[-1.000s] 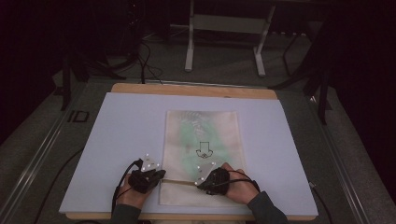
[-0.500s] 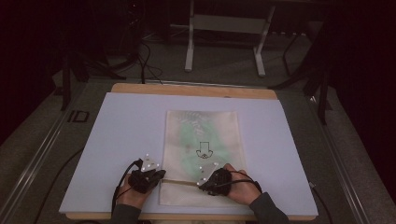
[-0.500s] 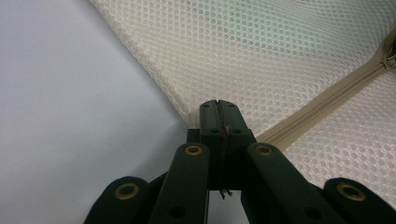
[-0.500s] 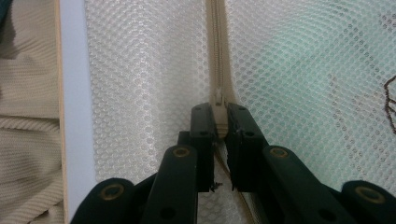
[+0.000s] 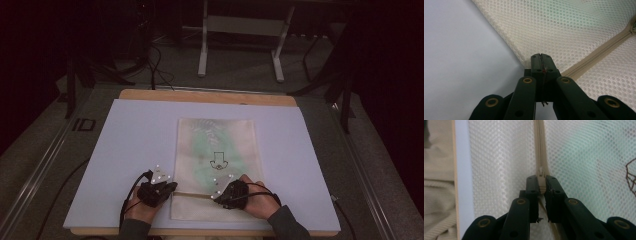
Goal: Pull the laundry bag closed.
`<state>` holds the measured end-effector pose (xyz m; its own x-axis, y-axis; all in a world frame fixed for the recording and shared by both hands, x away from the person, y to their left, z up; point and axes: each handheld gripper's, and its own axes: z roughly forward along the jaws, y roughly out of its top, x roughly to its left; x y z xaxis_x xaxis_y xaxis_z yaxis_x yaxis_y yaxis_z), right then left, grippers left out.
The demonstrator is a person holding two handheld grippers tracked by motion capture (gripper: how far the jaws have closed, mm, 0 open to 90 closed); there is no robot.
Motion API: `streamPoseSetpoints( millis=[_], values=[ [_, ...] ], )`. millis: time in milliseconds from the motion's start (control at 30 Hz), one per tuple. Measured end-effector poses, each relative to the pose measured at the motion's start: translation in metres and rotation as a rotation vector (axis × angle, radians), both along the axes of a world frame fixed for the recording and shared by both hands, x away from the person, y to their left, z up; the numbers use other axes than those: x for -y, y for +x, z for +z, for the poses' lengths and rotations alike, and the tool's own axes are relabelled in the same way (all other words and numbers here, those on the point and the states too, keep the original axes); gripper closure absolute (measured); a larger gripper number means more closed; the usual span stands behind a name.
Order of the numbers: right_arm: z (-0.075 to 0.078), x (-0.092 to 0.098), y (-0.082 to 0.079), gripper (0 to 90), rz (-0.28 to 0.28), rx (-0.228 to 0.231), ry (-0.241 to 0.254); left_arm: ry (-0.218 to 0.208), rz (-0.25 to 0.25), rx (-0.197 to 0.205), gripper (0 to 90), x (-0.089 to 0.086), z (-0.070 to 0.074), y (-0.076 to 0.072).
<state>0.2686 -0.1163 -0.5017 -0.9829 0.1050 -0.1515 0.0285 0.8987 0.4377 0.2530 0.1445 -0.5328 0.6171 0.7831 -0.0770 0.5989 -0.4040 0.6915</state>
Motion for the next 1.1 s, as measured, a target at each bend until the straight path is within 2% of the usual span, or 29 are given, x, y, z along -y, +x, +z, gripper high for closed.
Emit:
streamPoseSetpoints(
  millis=[1100],
  values=[
    [0.004,0.017,-0.001,82.2,-0.015,-0.008,0.003,-0.002,0.002,-0.002,89.4,0.0,0.0,-0.001]
  ],
)
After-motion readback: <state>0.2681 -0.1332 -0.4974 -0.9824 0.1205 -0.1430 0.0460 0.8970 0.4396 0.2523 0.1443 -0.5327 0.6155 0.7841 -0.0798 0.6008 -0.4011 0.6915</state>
